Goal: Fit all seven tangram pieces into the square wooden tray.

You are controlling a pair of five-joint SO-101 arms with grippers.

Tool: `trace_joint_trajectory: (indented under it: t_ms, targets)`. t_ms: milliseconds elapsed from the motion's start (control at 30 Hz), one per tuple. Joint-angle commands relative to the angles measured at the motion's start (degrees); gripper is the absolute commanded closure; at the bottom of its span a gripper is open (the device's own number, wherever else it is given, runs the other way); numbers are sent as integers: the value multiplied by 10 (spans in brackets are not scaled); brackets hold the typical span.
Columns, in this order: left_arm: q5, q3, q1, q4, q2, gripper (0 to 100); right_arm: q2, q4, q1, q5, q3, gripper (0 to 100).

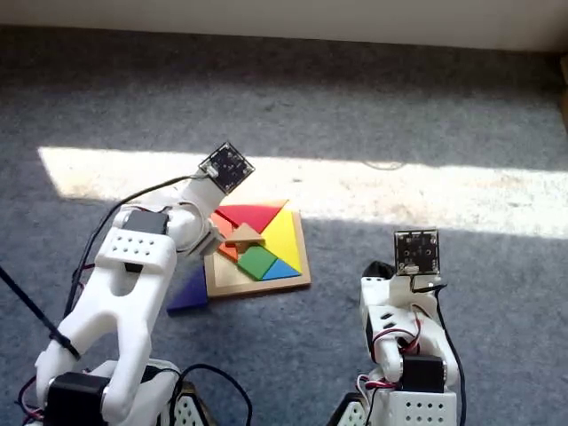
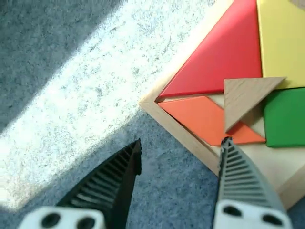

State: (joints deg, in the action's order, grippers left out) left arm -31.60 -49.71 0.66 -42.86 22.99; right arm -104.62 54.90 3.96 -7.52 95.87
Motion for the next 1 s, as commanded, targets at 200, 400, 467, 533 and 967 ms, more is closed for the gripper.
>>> trace_joint_trajectory:
  t_ms: [200, 400, 467, 533, 967]
  targets:
    - [10, -20, -3, 1, -6, 748, -6, -12, -7, -5, 87, 989]
    - [60, -22, -3, 51, -32, 745, -6, -12, -7, -5, 87, 989]
    - [64, -22, -2, 53, -38, 746, -6, -12, -7, -5, 87, 989]
    - [80, -21, -4, 65, -45, 746, -6, -12, -7, -5, 87, 989]
    - [84, -19, -7, 118, -87, 748, -6, -12, -7, -5, 87, 989]
